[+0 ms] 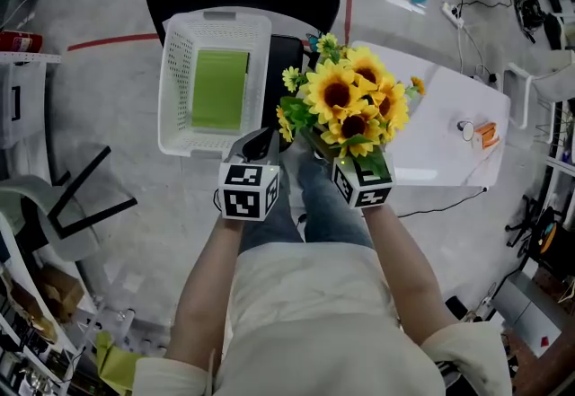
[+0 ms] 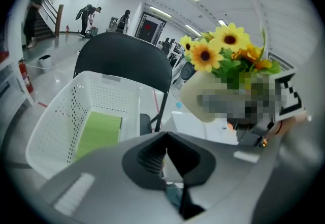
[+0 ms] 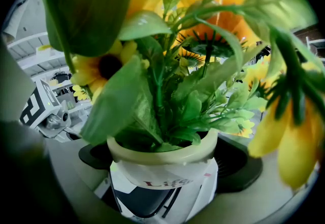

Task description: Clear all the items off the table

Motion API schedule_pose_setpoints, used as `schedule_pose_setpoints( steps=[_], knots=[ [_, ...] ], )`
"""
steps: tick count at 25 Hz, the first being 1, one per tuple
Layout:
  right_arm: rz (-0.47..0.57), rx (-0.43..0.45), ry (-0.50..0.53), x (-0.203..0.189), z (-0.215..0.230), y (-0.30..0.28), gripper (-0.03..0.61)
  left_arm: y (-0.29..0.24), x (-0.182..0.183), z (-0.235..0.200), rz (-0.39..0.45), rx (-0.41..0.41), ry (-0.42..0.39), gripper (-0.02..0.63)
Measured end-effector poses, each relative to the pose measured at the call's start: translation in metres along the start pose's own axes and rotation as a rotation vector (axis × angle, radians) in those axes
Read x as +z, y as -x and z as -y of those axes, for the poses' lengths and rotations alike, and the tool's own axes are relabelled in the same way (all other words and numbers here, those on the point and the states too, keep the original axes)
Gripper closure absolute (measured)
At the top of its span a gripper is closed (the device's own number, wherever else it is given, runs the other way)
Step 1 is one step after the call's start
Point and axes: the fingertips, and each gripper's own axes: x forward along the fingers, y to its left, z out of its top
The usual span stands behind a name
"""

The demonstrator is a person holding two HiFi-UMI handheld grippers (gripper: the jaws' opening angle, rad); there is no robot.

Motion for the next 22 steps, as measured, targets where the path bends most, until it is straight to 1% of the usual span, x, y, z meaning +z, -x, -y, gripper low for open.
schedule_pose_setpoints(
  steps=[5, 10, 15, 18, 20, 22],
  knots=[
    [-0.020, 0.058, 0.034, 0.005, -0.030, -0.013, -0.018, 0.015, 0.001, -0.023, 0.008, 0.028, 0.020, 0.604],
    [-0.025, 0.119, 0.063, 0.015, -0.063, -0.035, -0.018, 0.027, 0.003, -0.052, 0.020, 0.062, 0.059, 0.604],
    [-0.027, 0.165, 0.072, 0.020, -0.069, -0.039, -0.018, 0.031, 0.007, -0.047, 0.036, 0.091, 0.080, 0.604],
    [-0.023, 0.184, 0.073, 0.019, -0.077, -0.048, -0.018, 0.036, 0.005, -0.053, 0.048, 0.111, 0.088, 0.604],
    [-0.028, 0.193, 0.079, 0.019, -0.093, -0.061, -0.018, 0.042, 0.004, -0.069, 0.056, 0.123, 0.101, 0.604],
    [-0.041, 0.199, 0.085, 0.022, -0.116, -0.082, -0.018, 0.051, 0.003, -0.097, 0.060, 0.133, 0.122, 0.604]
  ],
)
